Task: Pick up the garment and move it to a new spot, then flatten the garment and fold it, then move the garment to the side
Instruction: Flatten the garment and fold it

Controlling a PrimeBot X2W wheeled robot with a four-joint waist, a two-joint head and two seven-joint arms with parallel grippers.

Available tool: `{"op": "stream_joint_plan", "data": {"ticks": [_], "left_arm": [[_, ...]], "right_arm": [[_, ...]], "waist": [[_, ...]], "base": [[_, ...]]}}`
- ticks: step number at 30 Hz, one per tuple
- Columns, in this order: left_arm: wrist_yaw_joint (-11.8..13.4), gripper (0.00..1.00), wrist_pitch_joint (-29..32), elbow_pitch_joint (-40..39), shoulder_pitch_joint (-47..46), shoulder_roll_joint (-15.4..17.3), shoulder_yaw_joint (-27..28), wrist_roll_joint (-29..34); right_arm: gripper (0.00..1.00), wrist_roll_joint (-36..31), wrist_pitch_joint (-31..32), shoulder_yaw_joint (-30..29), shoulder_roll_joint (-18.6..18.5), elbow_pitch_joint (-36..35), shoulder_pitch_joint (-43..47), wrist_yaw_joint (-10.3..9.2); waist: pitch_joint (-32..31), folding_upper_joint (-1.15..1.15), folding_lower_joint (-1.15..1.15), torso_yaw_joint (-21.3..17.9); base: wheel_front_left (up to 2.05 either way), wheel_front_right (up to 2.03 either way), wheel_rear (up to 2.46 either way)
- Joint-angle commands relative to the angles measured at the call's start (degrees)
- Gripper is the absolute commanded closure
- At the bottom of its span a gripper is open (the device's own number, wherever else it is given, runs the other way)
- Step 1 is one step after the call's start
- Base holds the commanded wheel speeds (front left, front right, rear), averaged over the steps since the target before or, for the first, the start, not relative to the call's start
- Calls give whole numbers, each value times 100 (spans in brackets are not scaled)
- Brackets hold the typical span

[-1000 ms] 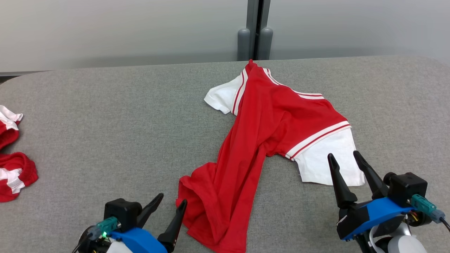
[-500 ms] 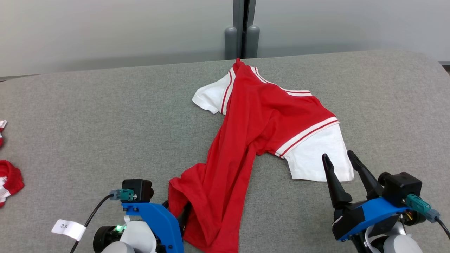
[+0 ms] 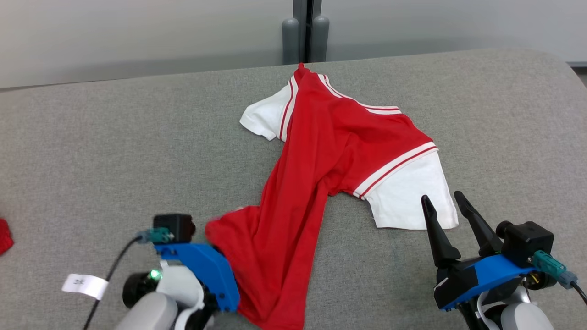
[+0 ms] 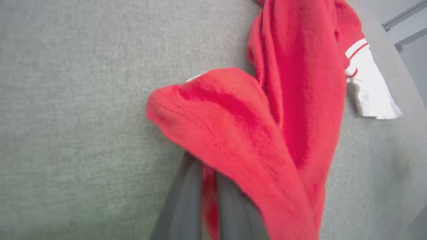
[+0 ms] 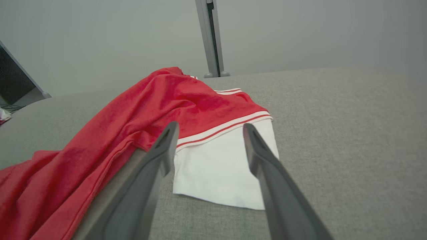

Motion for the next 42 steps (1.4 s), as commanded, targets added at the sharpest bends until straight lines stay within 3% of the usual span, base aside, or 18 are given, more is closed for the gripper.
{"op": "stream_joint_plan", "data": {"ticks": [1,6,10,19,28,34,35,36,37,42], "left_arm": [[-38,100,-244,40,-221,-7,128,78],[-145,100,-1030,401,-681,27,492,232],[-294,100,-1277,870,-1140,133,696,249],[-554,100,-1698,1786,-2367,768,928,664],[-794,100,-2053,2317,-2965,1235,978,908],[-734,100,-2581,2528,-3103,1159,930,1113],[-790,35,-2598,2656,-3045,1046,879,1077],[-790,35,-2598,2656,-3045,1046,879,1077],[-810,0,-2621,2714,-3013,987,854,1052],[-926,0,-2918,2912,-2673,677,680,1057]], "right_arm": [[0,23,-33,-13,-4,-12,-59,3],[0,51,-68,-10,-5,17,-135,3],[0,39,-55,4,-5,13,-217,3],[0,75,-132,114,-5,37,-376,3],[0,178,-276,193,-4,170,-485,3],[0,149,-306,159,-4,248,-521,3],[0,154,-301,168,-5,272,-524,3],[0,154,-301,168,-5,272,-524,3],[0,153,-300,163,-5,283,-526,3],[0,121,-265,139,-6,341,-505,3]], "waist": [[49,0,0,-11],[160,0,0,-51],[264,0,0,-119],[563,0,0,-479],[778,0,0,-754],[757,0,0,-695],[714,0,0,-638],[714,0,0,-638],[681,0,0,-602],[456,0,0,-444]], "base": [[0,0,0],[0,0,0],[0,0,0],[0,0,0],[0,0,0],[0,0,0],[0,0,0],[0,0,0],[0,0,0],[0,0,0]]}}
